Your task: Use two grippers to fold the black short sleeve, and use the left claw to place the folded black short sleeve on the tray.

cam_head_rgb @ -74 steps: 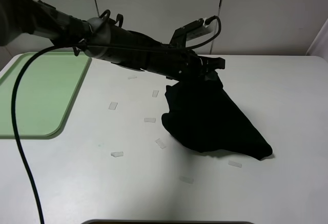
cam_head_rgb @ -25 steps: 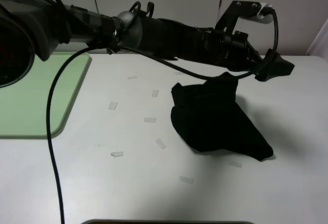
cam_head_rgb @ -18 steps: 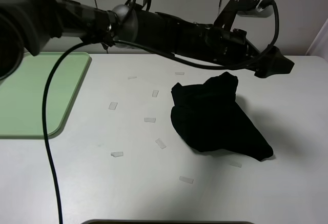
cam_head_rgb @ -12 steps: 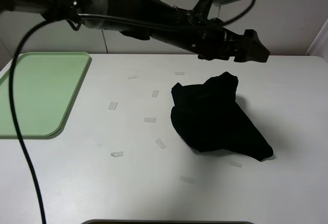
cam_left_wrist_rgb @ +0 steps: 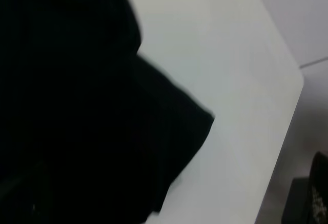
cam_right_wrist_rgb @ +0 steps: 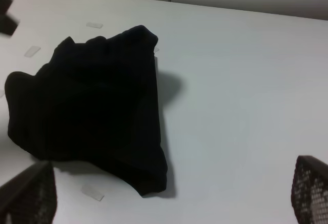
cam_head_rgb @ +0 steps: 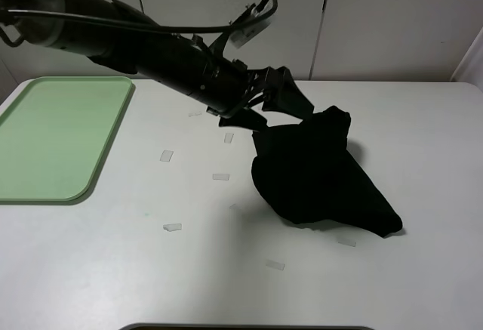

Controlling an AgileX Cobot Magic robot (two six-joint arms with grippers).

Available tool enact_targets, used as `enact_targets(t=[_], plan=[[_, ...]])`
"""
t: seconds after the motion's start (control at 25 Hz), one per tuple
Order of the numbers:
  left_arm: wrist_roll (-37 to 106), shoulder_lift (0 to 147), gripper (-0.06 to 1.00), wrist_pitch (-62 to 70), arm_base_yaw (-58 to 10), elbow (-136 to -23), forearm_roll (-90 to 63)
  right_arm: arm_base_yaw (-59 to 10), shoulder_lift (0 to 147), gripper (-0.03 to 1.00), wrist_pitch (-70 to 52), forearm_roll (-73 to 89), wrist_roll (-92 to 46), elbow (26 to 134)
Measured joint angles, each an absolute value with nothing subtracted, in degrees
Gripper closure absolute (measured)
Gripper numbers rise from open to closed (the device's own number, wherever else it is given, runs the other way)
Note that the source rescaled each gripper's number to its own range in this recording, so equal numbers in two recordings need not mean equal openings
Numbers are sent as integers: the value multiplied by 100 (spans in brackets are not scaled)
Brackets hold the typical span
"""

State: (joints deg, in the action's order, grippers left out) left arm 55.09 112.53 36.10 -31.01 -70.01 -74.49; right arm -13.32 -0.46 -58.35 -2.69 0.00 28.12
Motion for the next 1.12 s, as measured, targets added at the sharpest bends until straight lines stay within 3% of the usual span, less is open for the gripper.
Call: enact_targets(t=[0.24,0.64,1.12], plan=[[5799,11253,-5,3461,-3038,-6353,-7610,-1332,-46,-3,-5835,-269,0,2812],[7197,11249,-5,2873,-3026,-5676,-9144,-1332,-46,-3,-5835,-269,0,2812],[7761,12284,-4,2983,-3220,-6208,-9869,-1332,-46,-3,-5835,-269,0,2812]])
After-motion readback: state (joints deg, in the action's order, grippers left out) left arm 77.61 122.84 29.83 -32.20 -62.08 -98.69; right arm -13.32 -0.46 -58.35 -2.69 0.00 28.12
